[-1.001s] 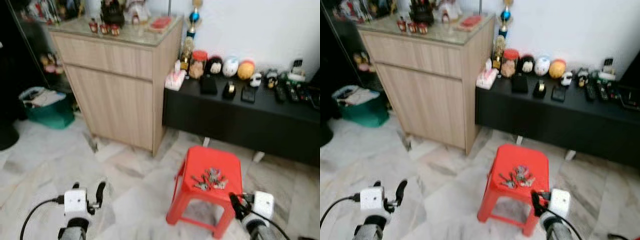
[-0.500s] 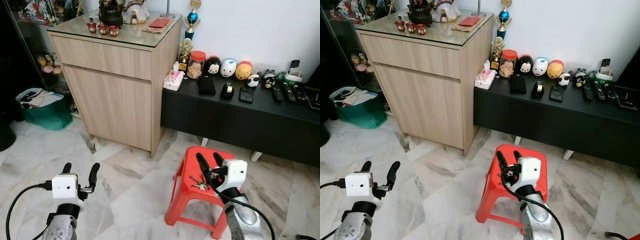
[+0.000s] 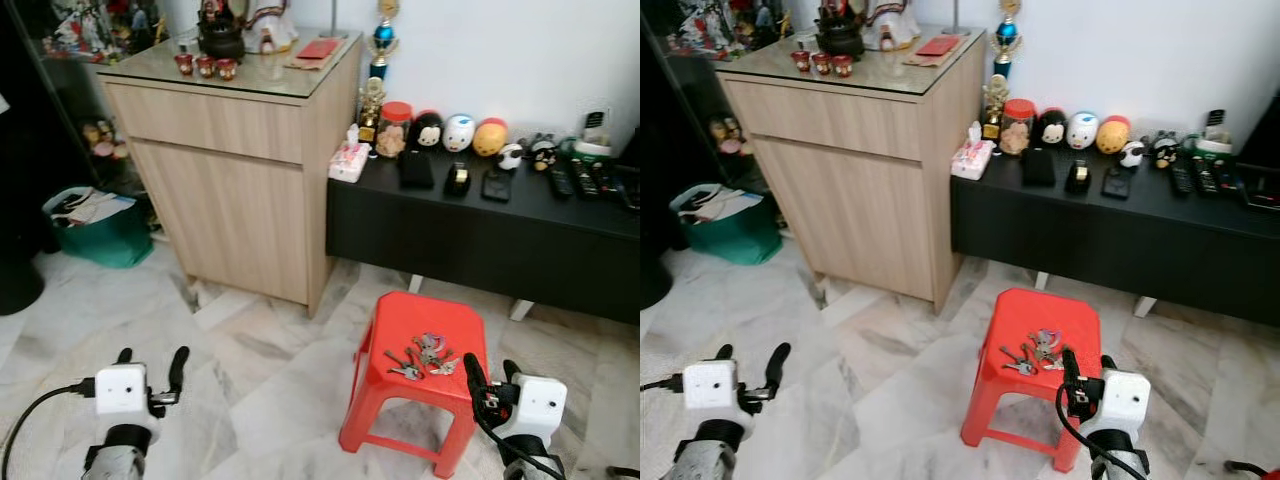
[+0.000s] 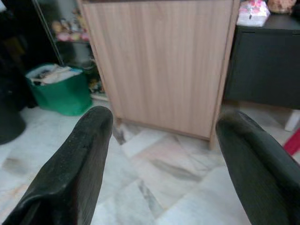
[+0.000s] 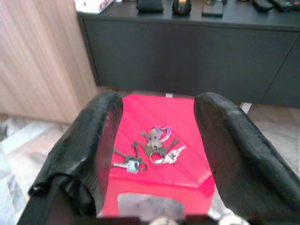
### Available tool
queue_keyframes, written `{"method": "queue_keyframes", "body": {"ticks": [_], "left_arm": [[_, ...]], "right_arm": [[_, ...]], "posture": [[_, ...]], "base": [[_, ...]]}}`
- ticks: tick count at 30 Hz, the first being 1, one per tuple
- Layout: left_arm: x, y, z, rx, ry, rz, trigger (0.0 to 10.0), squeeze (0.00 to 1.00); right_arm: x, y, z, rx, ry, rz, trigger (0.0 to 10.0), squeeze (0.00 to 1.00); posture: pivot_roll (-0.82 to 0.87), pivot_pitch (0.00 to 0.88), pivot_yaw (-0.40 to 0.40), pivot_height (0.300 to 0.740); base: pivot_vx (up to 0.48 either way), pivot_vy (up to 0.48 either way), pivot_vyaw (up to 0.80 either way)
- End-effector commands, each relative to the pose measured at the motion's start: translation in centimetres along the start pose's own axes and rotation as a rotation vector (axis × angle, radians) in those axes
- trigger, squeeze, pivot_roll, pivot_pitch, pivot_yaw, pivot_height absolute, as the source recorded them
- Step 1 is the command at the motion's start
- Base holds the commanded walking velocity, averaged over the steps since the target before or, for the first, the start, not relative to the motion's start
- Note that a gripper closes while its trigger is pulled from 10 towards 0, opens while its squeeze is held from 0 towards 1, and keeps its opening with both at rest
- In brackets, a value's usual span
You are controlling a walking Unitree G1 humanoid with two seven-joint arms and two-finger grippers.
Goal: Hang keys on a hook
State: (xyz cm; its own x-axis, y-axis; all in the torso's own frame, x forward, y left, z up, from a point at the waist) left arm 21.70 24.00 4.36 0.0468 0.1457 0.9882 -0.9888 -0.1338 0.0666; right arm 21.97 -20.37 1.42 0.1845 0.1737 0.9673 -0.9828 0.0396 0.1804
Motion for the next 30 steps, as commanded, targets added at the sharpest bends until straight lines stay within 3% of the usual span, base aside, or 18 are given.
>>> {"method": "queue_keyframes", "body": {"ticks": [1,2,4,7,10,12,14,18,20,22,24,26,30], "left_arm": [[0.2,0.1,-0.1,0.008,-0.006,-0.001,10.0,0.00],[0.2,0.1,0.2,0.005,0.000,0.000,10.0,0.00],[-0.3,-0.4,0.9,-0.051,-0.010,-0.027,10.0,0.00],[-0.2,-1.2,2.1,-0.148,-0.032,-0.041,10.0,0.00],[0.7,-2.4,1.7,-0.101,0.022,-0.021,10.0,0.00],[1.9,-3.3,1.0,-0.038,0.026,0.037,10.0,0.00],[2.2,-3.4,0.9,-0.015,0.027,0.055,10.0,0.00],[2.5,-3.4,1.0,-0.017,0.006,0.068,10.0,0.00],[2.5,-2.9,0.6,0.008,0.012,0.073,10.0,0.00],[2.6,-2.6,0.2,0.030,0.018,0.078,10.0,0.00],[2.6,-2.5,0.1,0.042,0.026,0.081,10.0,0.00],[2.6,-2.5,0.3,0.040,0.044,0.076,10.0,0.00],[2.8,-2.2,0.5,0.032,0.045,0.081,10.0,0.00]], "right_arm": [[1.0,-0.5,0.1,0.002,0.008,0.028,10.0,0.00],[1.9,-1.2,-0.4,0.049,-0.020,0.059,10.0,0.00],[2.5,-2.4,-1.9,0.137,0.016,0.062,10.0,0.00],[3.6,-2.9,-2.0,0.199,0.103,0.108,10.0,0.00],[3.9,-3.5,-0.7,0.106,0.092,0.095,10.0,0.00],[3.5,-3.9,0.1,-0.007,-0.012,0.046,10.0,0.00],[3.5,-3.8,-0.2,-0.001,0.011,0.065,10.0,0.00],[3.9,-3.8,1.0,-0.146,0.086,0.079,10.0,0.00],[4.1,-3.6,1.8,-0.268,-0.013,0.063,10.0,0.00],[4.0,-3.3,1.7,-0.281,-0.051,0.053,10.0,0.00],[3.6,-2.9,0.9,-0.231,-0.028,0.047,10.0,0.00],[2.4,-2.3,0.4,-0.173,0.093,-0.001,10.0,0.00],[1.4,-1.8,0.5,-0.136,0.045,-0.041,10.0,0.00]], "posture": [[-0.01,0.000,-0.051,0.740],[-0.03,0.000,-0.050,0.740],[-0.07,0.000,-0.044,0.740],[-0.04,0.000,-0.073,0.740],[-0.02,0.000,-0.089,0.740],[-0.01,0.000,-0.061,0.740],[-0.01,0.000,-0.061,0.740],[-0.01,0.000,-0.049,0.740],[-0.02,0.000,-0.042,0.740],[-0.02,0.000,-0.040,0.740],[-0.01,0.000,-0.041,0.740],[0.00,0.000,-0.054,0.740],[0.00,0.000,-0.053,0.740]], "base": [[0.000,0.000,0.00],[0.000,0.000,0.00],[0.000,0.000,0.00],[0.000,0.000,0.00],[0.000,0.000,0.00],[0.000,0.000,0.00],[0.000,0.000,0.00],[0.000,0.000,0.00],[0.000,0.000,0.00],[0.000,0.000,0.00],[0.000,0.000,0.00],[0.000,0.000,0.00],[0.000,0.000,0.00]]}}
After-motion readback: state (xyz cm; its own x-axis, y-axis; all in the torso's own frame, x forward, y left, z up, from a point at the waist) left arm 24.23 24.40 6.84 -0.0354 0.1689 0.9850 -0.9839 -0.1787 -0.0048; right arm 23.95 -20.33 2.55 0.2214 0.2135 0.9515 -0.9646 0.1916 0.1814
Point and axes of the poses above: a point about 5 cm out from each wrist's last joint towards the gripper, its own y axis pointing back from the gripper into the wrist, its own x axis along the axis of the wrist's last joint, z = x × y, the point moved 1 cm from there along -y, pointing out of the wrist towards the gripper, and after that the axes turned 14 degrees about y, right-handed, at the moved point
